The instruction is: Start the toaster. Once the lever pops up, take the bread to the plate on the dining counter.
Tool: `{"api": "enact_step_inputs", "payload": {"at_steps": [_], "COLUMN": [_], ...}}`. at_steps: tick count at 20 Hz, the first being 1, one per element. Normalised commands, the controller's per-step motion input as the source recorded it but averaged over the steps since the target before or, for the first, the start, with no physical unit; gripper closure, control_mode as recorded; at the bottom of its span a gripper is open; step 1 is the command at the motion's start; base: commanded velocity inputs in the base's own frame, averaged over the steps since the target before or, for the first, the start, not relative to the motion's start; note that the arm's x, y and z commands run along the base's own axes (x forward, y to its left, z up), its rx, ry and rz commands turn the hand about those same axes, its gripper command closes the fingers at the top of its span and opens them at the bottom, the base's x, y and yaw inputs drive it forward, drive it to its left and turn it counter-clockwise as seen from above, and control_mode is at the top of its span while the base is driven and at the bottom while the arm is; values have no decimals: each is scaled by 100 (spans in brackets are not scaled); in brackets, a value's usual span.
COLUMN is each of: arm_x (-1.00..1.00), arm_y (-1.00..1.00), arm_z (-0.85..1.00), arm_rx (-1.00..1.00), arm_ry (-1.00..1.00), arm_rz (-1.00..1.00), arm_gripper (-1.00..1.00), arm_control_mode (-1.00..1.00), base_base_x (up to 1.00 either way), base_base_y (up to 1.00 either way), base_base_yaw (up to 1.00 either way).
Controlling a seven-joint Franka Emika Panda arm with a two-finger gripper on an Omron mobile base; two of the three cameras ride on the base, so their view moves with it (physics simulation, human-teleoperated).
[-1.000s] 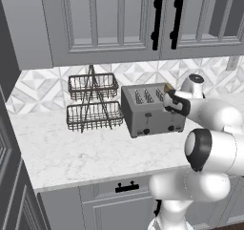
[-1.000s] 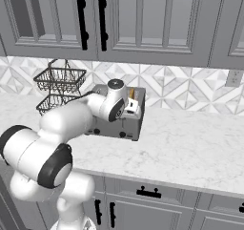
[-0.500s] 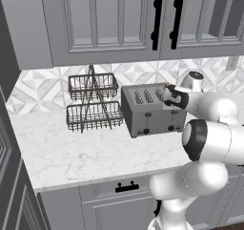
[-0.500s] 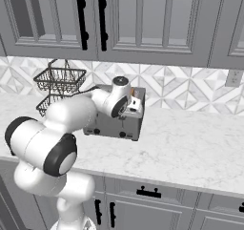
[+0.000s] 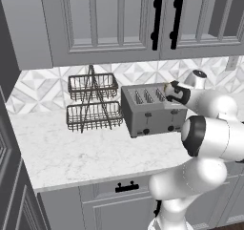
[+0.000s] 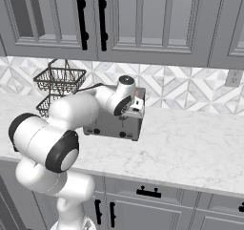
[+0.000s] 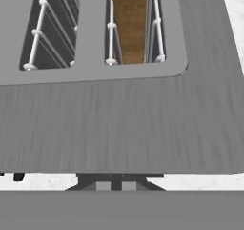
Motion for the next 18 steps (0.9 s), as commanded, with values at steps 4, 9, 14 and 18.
{"api": "enact_step_inputs", "payload": {"at_steps": [4,9,14,18], "arm_x": [0,0,0,0], "arm_y": [15,19,22,26], "arm_z": [-49,-64,-67,-96], "arm_rx": [1,0,0,0], "arm_ry": [0,0,0,0], "arm_rz": [0,1,1,0], "arm_gripper": [100,100,100,100], "arm_control_mode": [-100,-100,-100,-100], "base_base_x": [0,0,0,0], "base_base_y": [0,0,0,0], "base_base_yaw": [0,0,0,0]}}
